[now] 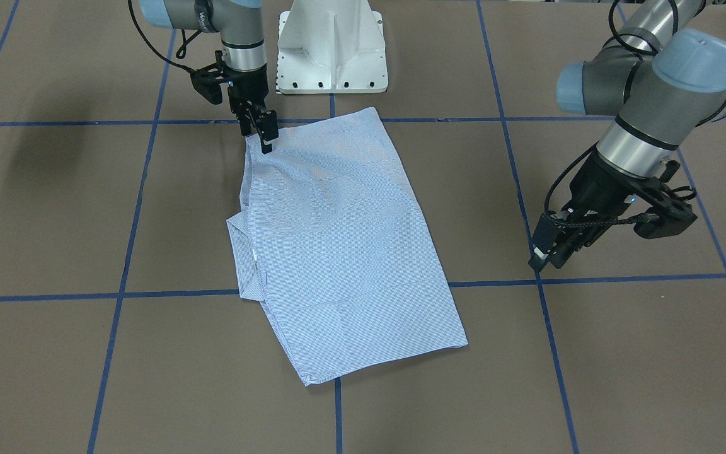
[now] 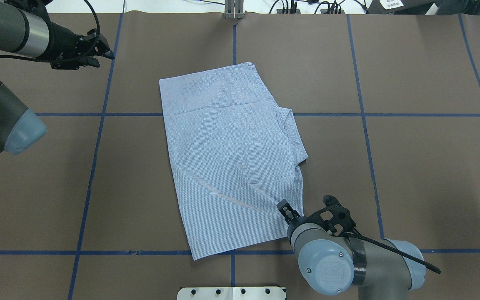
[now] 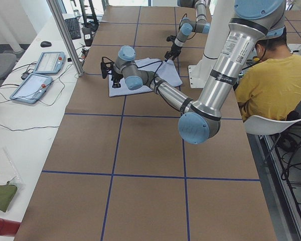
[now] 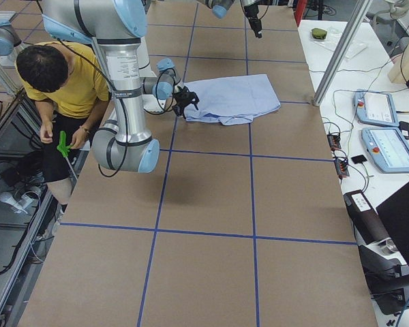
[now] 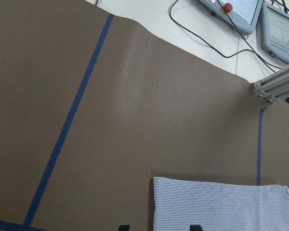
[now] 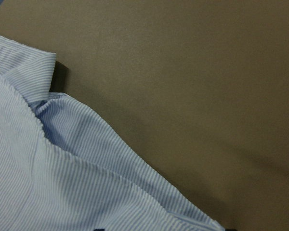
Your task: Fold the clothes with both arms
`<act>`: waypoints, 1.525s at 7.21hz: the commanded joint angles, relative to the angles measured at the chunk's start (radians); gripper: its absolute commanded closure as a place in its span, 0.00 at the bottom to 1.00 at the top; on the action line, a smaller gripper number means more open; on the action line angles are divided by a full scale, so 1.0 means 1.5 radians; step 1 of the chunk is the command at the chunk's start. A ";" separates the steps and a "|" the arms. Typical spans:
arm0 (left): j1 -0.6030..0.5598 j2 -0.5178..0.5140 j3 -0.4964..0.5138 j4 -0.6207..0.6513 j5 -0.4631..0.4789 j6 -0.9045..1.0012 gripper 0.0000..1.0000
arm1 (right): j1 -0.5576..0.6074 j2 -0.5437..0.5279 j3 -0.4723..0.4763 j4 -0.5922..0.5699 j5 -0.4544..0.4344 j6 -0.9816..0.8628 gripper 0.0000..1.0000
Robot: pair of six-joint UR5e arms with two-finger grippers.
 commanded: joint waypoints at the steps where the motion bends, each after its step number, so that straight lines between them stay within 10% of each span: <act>1: 0.000 0.000 0.001 0.000 0.000 0.000 0.48 | -0.003 -0.003 -0.001 0.000 -0.002 0.000 0.23; 3: 0.000 0.000 0.001 0.000 0.000 0.000 0.48 | -0.002 -0.004 0.004 0.000 -0.002 0.000 0.87; 4: 0.000 0.000 0.001 0.000 0.000 0.000 0.48 | -0.002 -0.005 0.004 -0.001 -0.001 0.000 1.00; 11: 0.000 -0.002 -0.007 0.001 0.000 -0.001 0.48 | -0.013 -0.015 0.043 -0.006 -0.003 0.001 1.00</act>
